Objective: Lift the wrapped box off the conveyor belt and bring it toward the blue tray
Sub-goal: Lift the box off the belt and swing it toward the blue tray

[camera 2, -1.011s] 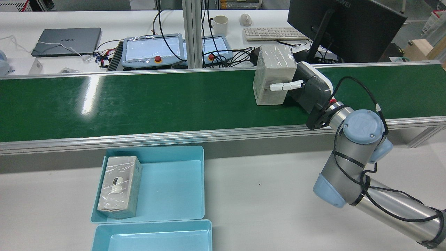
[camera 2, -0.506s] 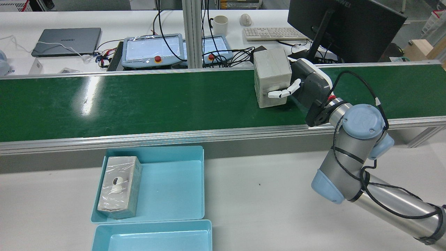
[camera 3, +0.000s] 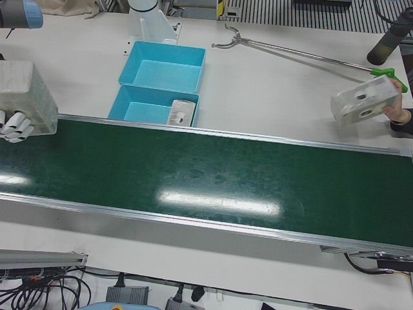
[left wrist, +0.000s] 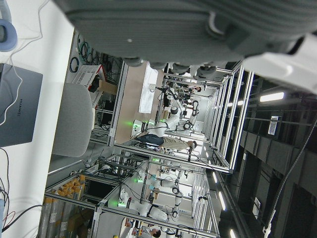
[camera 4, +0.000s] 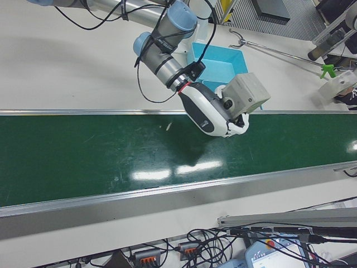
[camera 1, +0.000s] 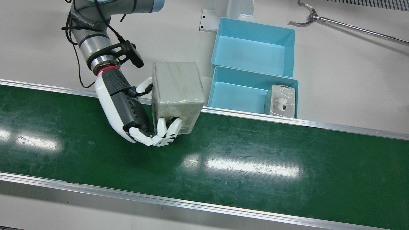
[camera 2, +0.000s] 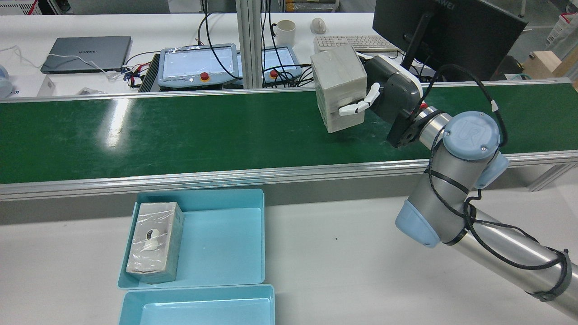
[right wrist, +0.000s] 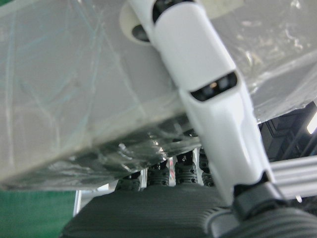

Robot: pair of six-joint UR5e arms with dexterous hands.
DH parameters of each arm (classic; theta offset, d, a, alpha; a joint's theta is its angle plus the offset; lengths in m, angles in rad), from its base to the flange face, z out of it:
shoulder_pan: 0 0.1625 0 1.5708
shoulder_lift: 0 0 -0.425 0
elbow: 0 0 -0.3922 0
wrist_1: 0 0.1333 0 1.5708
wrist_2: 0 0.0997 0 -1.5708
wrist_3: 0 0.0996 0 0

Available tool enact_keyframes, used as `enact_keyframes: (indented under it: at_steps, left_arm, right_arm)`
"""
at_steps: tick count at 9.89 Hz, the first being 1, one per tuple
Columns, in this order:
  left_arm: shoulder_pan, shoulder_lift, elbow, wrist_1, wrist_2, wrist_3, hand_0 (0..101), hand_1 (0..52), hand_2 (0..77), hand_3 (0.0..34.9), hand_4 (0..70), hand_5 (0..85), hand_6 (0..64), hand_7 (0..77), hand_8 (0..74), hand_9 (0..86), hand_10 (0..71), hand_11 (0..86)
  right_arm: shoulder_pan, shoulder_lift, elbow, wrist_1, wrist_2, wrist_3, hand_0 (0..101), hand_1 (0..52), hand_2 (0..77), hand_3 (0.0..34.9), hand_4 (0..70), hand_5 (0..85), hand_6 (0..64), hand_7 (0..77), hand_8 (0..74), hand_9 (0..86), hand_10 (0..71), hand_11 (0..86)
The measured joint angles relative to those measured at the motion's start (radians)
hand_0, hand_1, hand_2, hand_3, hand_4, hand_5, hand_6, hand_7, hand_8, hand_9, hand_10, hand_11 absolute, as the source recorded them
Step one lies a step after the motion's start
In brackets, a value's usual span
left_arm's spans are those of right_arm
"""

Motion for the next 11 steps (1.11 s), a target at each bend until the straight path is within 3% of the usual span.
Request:
enact_keyframes:
  at_steps: [1, 4, 7, 8, 9, 10, 11]
  left_arm:
    - [0.000, 0.000, 0.000, 0.000, 0.000, 0.000, 0, 0.0, 1.1, 0.0, 0.0, 1.1, 0.5, 0.5, 0.5, 0.5, 0.5, 0.5]
    - [0.000, 0.000, 0.000, 0.000, 0.000, 0.000, 0, 0.0, 1.1, 0.0, 0.0, 1.1, 0.5, 0.5, 0.5, 0.5, 0.5, 0.5]
    - [0.000, 0.000, 0.000, 0.000, 0.000, 0.000, 0, 0.0, 0.5, 0.0, 0.0, 1.1, 0.5, 0.5, 0.5, 0.5, 0.5, 0.5]
    - [0.000, 0.000, 0.000, 0.000, 0.000, 0.000, 0, 0.0, 0.5, 0.0, 0.0, 1.1, 0.5, 0.5, 0.5, 0.5, 0.5, 0.5]
    - [0.000, 0.000, 0.000, 0.000, 0.000, 0.000, 0, 0.0, 0.5, 0.0, 0.0, 1.1, 0.5, 0.5, 0.5, 0.0, 0.5, 0.5]
    - [0.000, 0.000, 0.000, 0.000, 0.000, 0.000, 0, 0.0, 1.1, 0.0, 0.0, 1.1, 0.5, 0.5, 0.5, 0.5, 0.5, 0.5]
    - [0.000, 0.000, 0.000, 0.000, 0.000, 0.000, 0, 0.0, 0.5, 0.0, 0.0, 1.1, 0.5, 0.5, 0.5, 0.0, 0.5, 0.5]
  right_arm:
    - [-0.039, 0.038, 0.000, -0.015, -0.004, 0.000, 54, 2.2, 32.7, 0.2, 24.0, 69.3, 42.5, 35.5, 44.7, 43.1, 23.5, 52.4]
    - [-0.149, 0.101, -0.004, -0.037, -0.004, -0.001, 54, 2.2, 33.3, 0.1, 24.0, 69.3, 42.5, 35.5, 44.7, 43.1, 23.5, 52.9]
    - [-0.221, 0.135, -0.017, -0.045, -0.009, -0.003, 54, 2.2, 33.3, 0.1, 24.0, 69.3, 42.5, 35.5, 44.7, 43.1, 23.5, 52.9]
    - [-0.237, 0.143, -0.018, -0.045, -0.012, -0.003, 56, 1.6, 33.3, 0.0, 28.9, 66.0, 43.1, 36.0, 44.7, 44.2, 22.4, 57.3]
    - [-0.250, 0.149, -0.019, -0.045, -0.014, -0.003, 56, 1.6, 33.3, 0.0, 28.9, 66.0, 43.1, 36.0, 44.7, 44.2, 22.4, 57.3]
    - [-0.261, 0.157, -0.019, -0.045, -0.016, -0.004, 60, 2.7, 33.8, 0.0, 27.3, 67.6, 34.9, 38.7, 20.7, 38.7, 8.7, 54.5]
    - [-0.268, 0.166, -0.020, -0.045, -0.024, -0.004, 60, 2.7, 33.8, 0.0, 27.3, 67.6, 34.9, 38.7, 20.7, 38.7, 8.7, 54.5]
